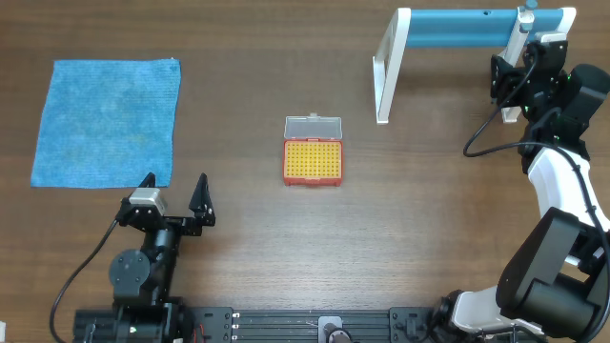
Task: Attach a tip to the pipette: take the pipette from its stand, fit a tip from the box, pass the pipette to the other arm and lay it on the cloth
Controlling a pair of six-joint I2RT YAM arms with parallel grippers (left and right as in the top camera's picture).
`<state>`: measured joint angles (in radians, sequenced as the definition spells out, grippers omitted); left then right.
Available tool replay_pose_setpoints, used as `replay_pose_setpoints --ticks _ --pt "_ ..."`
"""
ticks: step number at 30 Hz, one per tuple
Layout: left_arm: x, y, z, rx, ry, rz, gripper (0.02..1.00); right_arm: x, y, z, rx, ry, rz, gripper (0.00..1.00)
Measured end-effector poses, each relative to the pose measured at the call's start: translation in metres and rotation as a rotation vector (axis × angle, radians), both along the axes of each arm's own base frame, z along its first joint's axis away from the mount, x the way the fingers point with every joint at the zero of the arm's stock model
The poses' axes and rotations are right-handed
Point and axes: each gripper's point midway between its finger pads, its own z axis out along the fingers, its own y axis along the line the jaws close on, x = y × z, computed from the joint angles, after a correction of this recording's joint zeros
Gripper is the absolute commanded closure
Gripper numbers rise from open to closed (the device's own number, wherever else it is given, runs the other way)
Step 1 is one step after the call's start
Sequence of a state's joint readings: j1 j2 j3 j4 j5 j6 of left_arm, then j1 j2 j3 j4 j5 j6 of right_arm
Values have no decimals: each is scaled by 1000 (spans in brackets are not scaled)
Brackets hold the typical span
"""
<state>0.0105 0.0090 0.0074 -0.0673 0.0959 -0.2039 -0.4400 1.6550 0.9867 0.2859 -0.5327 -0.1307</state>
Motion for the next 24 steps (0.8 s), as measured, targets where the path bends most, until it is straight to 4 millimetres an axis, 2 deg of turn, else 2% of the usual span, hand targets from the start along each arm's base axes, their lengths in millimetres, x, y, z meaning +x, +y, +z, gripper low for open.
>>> replay_pose_setpoints --ticks 4,10,14,24 --pt "0 0 0 0 0 0 23 1 0 2 13 -9 -5 441" --pt "0 0 0 0 0 0 23 4 1 3 27 -19 -7 577" --pt "0 0 0 0 0 0 23 4 1 3 40 -20 -11 709" --pt "0 0 0 0 0 0 23 4 1 3 54 -18 -16 853"
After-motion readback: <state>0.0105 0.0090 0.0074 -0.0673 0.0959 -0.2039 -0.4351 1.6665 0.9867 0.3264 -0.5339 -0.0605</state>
